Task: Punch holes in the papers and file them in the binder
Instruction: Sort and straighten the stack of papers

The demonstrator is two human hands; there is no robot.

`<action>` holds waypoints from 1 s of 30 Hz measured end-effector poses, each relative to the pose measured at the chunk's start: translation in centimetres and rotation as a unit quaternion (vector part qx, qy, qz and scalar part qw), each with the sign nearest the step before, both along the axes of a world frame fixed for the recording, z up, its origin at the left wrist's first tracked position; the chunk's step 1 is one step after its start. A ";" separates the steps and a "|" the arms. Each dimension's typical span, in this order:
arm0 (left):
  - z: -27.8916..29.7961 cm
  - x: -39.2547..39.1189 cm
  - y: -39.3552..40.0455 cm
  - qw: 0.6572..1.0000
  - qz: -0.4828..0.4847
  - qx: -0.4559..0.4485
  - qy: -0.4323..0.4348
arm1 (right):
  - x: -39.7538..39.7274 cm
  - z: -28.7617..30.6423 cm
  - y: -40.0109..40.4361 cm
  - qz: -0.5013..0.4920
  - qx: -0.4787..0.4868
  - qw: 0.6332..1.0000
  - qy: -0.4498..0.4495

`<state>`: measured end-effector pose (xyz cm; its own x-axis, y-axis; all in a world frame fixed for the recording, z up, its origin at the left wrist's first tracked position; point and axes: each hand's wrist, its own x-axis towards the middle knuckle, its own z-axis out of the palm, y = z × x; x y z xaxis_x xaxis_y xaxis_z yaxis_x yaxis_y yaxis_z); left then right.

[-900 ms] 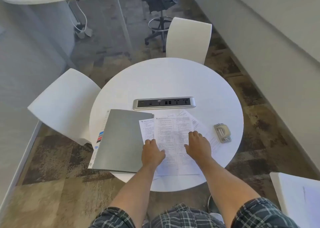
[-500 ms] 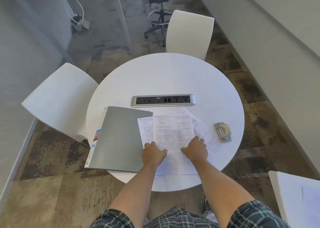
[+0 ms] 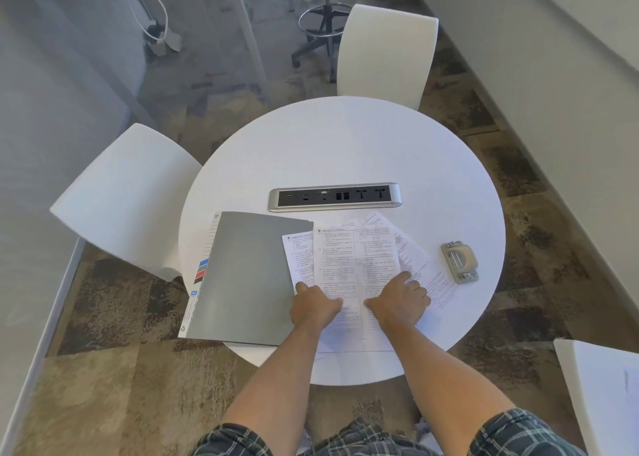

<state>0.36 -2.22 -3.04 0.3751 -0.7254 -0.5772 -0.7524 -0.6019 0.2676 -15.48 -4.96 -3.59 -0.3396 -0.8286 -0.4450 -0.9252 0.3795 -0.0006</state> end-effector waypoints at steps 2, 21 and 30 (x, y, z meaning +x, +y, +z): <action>-0.1 0.2 -0.3 1.000 0.003 0.001 0.009 | 0.1 -0.1 -0.2 -0.011 0.007 1.000 -0.009; 0.8 0.9 1.9 0.986 0.135 -0.100 -0.025 | -2.0 -0.3 -0.4 -0.116 -0.068 0.895 -0.424; 1.9 0.8 2.1 0.955 0.275 -0.042 0.101 | -0.8 -0.7 -1.2 -0.095 0.037 0.916 -0.389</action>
